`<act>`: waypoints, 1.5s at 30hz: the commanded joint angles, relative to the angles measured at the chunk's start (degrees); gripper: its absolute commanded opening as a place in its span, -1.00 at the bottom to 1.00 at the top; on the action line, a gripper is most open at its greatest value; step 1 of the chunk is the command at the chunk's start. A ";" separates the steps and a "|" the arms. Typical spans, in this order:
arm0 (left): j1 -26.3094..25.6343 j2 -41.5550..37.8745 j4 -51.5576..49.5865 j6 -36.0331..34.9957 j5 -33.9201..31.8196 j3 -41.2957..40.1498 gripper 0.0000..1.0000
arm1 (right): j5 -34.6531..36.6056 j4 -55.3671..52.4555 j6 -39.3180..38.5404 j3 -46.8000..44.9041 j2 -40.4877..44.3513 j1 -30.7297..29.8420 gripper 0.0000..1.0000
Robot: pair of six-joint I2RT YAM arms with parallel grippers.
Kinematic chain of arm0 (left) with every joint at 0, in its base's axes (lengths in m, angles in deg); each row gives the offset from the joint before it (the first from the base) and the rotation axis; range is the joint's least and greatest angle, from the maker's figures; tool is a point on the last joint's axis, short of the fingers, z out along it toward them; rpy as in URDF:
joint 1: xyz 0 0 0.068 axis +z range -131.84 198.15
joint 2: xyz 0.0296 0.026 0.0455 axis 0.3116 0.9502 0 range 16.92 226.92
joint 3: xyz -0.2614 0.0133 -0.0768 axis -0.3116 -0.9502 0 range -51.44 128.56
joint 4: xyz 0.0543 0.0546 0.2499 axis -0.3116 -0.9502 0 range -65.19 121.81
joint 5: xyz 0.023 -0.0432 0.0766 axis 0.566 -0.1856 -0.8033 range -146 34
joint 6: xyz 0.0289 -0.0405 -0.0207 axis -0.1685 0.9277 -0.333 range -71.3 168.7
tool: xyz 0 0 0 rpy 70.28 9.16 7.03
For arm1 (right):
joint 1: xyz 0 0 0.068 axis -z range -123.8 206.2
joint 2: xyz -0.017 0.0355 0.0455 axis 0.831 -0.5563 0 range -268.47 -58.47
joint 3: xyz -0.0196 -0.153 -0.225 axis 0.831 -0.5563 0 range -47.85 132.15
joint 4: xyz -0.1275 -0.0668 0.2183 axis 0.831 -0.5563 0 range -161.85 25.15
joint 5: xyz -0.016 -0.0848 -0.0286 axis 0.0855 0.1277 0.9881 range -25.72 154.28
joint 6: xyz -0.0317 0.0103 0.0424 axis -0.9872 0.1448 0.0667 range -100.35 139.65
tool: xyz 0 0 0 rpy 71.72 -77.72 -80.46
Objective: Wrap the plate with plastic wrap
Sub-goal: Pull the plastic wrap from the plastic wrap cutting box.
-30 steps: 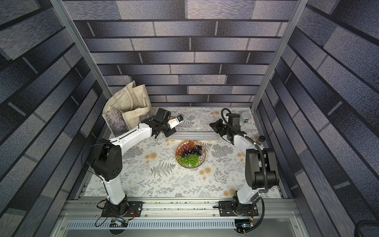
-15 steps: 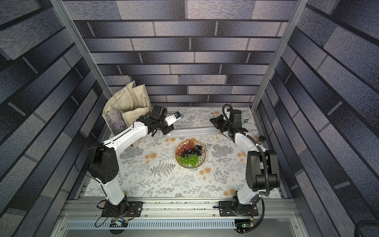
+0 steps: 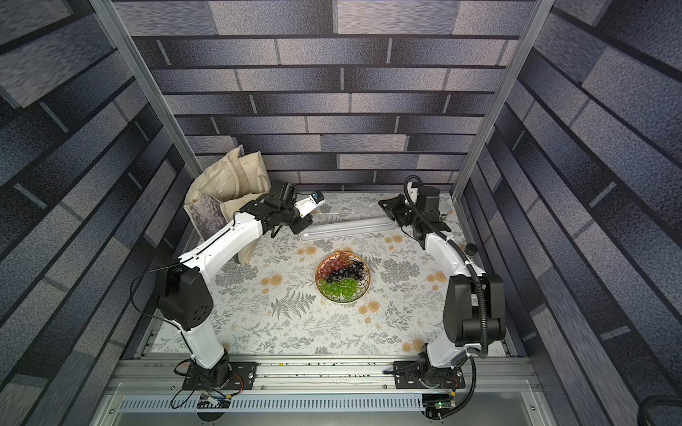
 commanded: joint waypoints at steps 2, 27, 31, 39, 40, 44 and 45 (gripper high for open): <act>0.45 -2.89 -0.72 0.72 0.96 3.71 -1.00 | -1.18 0.75 -0.24 3.20 3.00 0.56 -1.00; 0.45 -2.21 -1.82 1.87 0.26 8.81 -0.99 | -1.92 0.83 -0.39 6.02 3.83 1.03 -1.00; 0.36 -2.22 -1.90 1.96 0.61 9.49 -0.99 | -2.24 1.01 -0.47 6.34 3.84 1.03 -1.00; 0.27 -2.33 -1.95 2.22 0.52 10.40 -0.99 | -2.56 1.26 -0.54 6.36 4.30 1.00 -1.00; 0.27 -2.34 -1.88 2.22 0.52 10.40 -0.99 | -2.59 1.28 -0.50 6.38 4.38 1.02 -1.00; 0.17 -2.38 -1.87 2.21 0.52 10.57 -0.99 | -2.65 1.13 -0.78 6.36 4.74 1.02 -1.00; 0.10 -2.41 -1.82 2.22 0.53 10.57 -0.99 | -2.63 0.95 -0.87 6.40 4.87 0.99 -1.00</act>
